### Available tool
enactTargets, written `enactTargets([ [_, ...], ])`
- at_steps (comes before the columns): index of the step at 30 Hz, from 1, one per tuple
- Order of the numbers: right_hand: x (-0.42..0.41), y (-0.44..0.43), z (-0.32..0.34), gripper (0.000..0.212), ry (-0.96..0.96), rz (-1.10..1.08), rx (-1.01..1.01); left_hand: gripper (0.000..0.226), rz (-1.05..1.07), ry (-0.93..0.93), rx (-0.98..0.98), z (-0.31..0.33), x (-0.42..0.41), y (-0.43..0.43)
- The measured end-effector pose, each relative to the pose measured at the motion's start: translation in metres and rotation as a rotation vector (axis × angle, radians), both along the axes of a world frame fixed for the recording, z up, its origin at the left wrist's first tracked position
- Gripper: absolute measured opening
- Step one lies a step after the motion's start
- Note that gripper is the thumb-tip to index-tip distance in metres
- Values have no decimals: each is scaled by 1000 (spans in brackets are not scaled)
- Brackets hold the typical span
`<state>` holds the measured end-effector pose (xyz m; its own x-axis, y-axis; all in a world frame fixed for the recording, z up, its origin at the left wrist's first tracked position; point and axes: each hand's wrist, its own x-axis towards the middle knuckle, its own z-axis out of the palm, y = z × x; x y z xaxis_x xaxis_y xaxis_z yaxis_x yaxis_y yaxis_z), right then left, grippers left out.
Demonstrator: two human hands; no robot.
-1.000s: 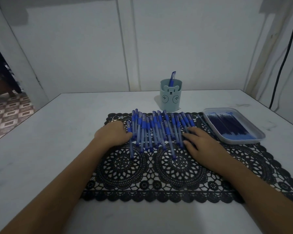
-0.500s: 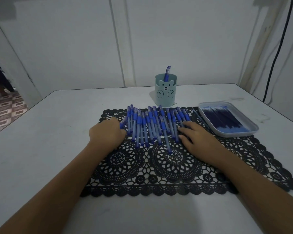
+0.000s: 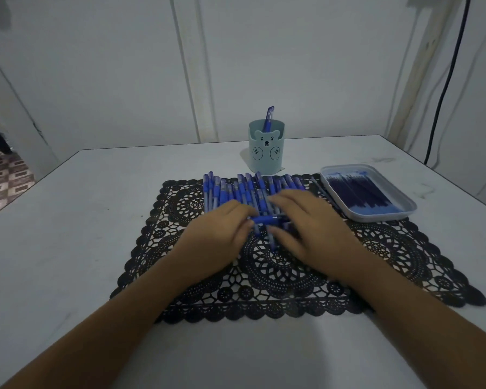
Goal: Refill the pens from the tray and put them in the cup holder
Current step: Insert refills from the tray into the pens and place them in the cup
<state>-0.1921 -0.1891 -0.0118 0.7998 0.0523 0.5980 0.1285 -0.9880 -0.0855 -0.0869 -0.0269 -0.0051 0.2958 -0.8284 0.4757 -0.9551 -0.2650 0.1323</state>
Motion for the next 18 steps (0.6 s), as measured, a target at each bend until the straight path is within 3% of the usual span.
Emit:
enactTargets([
  [4, 3, 6, -6, 15, 72, 46, -87, 37, -59, 32, -3, -1, -4, 0],
  [6, 1, 6, -6, 22, 108, 51, -86, 41, -89, 42, 20, 0, -4, 1],
  [9, -4, 7, -2, 7, 150, 72, -126, 40, -128, 42, 63, 1, -2, 4],
  [12, -6, 5, 1, 30, 150, 58, -125, 40, -140, 22, 92, 3, 0, 6],
  [18, -6, -1, 6, 42, 163, 22, -27, 42, -106, 65, 90, 3, 2, 5],
])
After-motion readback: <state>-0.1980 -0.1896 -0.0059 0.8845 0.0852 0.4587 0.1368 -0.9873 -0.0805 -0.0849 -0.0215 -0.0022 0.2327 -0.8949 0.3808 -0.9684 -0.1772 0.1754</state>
